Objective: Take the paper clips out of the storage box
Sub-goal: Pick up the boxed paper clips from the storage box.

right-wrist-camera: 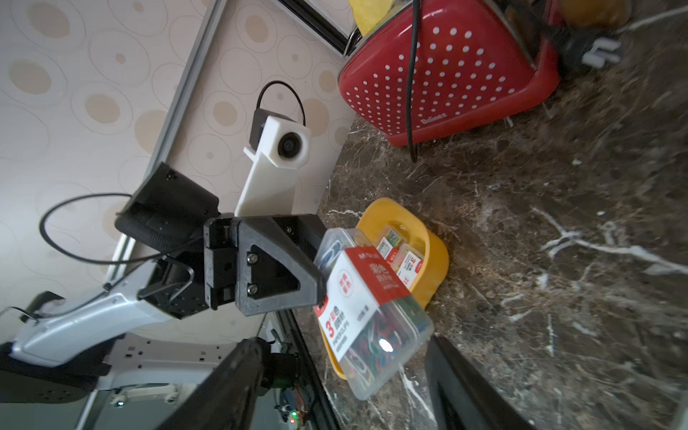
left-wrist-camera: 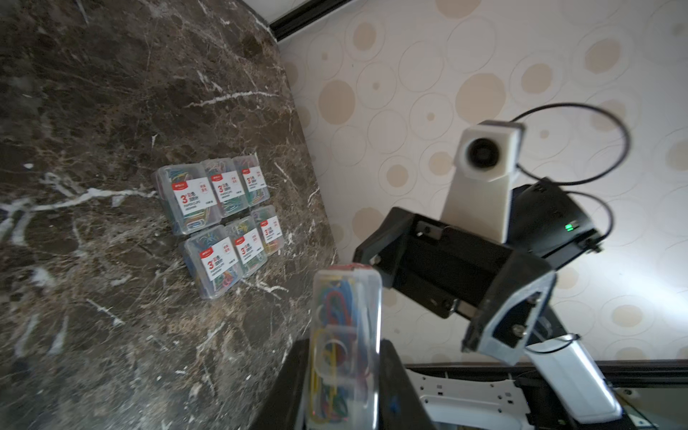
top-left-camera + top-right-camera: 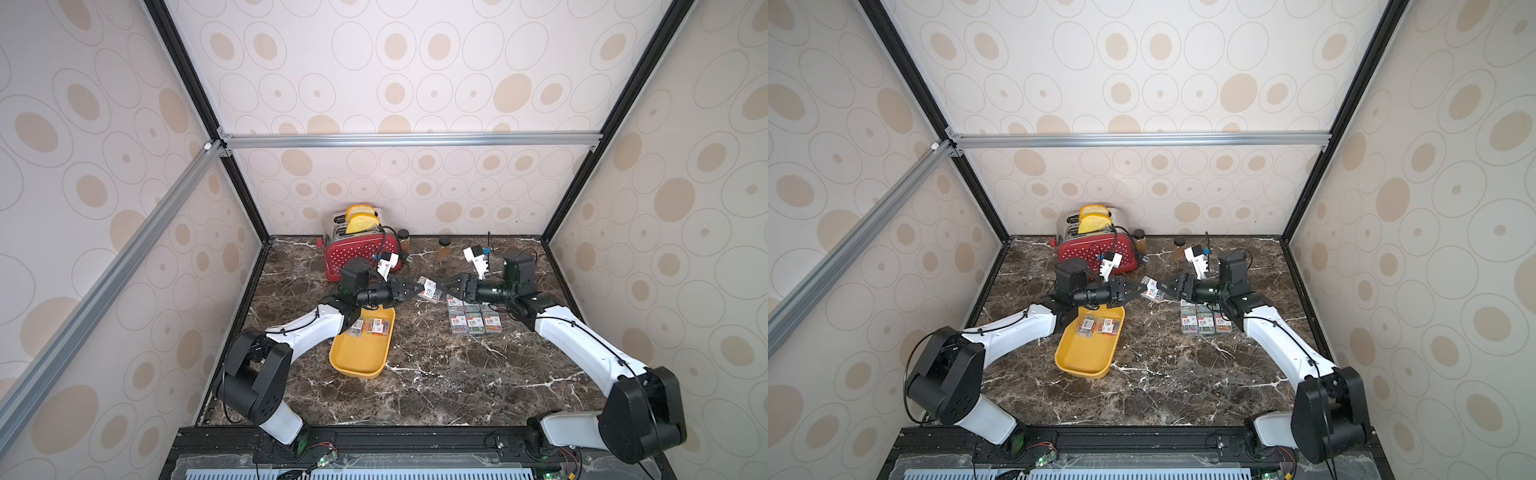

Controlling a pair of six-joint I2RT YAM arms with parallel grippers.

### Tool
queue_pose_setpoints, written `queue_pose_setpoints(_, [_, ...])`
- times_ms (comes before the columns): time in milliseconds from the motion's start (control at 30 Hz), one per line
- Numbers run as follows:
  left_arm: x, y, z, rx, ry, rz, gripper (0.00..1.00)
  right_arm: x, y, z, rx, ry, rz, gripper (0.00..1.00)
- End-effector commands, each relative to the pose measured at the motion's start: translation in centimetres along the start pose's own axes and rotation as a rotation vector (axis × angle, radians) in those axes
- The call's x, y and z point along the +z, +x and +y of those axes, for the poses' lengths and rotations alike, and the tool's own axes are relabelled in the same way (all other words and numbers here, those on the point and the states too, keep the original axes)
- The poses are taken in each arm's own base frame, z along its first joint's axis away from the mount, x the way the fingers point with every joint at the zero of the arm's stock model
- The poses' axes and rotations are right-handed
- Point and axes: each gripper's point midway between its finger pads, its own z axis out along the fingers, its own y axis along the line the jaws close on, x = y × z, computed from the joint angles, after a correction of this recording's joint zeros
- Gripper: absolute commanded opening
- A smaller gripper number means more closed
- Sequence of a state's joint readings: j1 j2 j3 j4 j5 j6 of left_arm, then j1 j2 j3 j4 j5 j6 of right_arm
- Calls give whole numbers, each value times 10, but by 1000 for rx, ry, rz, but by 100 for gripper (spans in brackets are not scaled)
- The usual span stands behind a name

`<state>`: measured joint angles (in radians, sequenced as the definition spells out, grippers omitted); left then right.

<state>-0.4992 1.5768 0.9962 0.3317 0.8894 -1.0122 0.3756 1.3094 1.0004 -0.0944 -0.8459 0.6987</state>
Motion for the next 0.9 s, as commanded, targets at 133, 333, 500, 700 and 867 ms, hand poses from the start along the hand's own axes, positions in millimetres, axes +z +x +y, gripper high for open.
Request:
queue_pose_setpoints(133, [-14,26,-6,107,-81,200,8,-32,31,-13,-225,214,112,76])
queue_pose_setpoints(333, [-9,27,-3,93,-71,217,8,-46,42,-17,-298,282,131,76])
queue_pose_setpoints(500, [-10,26,-7,98,-64,225,8,-51,49,-22,-306,306,110,76])
queue_pose_setpoints(700, [-13,32,-7,96,-65,241,8,-54,54,-26,-314,326,99,76])
queue_pose_setpoints(867, [-16,38,-8,94,-62,269,8,-57,53,-20,-359,315,84,75])
